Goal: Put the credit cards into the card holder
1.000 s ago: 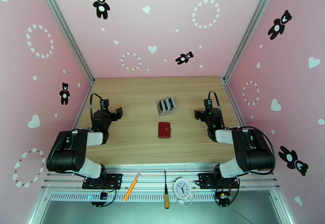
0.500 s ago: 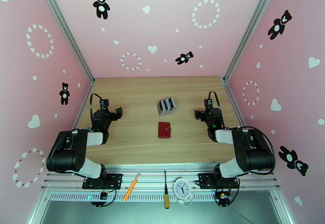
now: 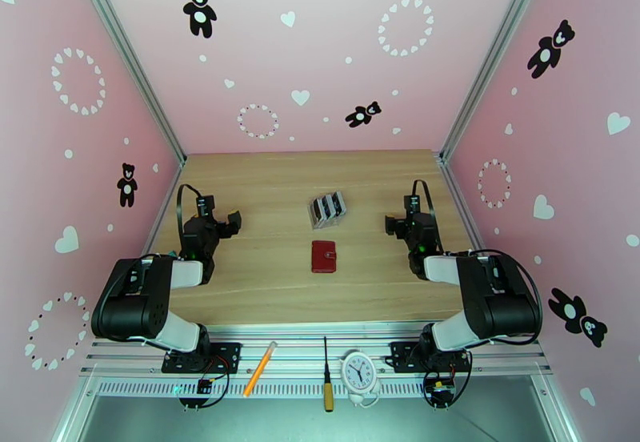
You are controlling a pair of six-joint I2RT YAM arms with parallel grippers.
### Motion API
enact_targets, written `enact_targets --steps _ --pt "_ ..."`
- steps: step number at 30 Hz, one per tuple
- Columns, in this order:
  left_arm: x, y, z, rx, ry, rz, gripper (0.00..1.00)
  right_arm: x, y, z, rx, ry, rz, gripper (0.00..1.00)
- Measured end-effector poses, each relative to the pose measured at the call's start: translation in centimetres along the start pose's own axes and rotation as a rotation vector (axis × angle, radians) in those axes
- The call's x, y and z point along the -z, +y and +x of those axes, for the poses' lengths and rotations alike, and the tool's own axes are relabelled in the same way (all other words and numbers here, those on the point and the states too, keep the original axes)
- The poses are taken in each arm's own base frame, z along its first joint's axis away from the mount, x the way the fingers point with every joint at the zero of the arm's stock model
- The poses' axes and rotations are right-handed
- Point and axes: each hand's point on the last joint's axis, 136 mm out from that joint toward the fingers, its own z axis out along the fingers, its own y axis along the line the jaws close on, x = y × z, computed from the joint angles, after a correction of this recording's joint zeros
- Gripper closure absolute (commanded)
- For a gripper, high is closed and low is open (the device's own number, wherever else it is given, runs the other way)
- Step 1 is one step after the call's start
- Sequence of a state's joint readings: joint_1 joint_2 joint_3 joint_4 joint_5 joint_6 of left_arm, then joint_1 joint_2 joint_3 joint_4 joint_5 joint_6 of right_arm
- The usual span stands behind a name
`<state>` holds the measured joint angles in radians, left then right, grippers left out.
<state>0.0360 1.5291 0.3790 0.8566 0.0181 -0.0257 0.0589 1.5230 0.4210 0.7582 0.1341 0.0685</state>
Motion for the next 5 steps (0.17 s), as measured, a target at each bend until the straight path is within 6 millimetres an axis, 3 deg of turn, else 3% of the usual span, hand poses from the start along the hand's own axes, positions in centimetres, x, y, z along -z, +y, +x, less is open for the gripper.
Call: enact_targets --steps 5 --pt "0.00 0.00 0.00 0.000 0.000 0.000 0.02 0.01 -0.02 0.01 0.001 0.000 0.002 0.01"
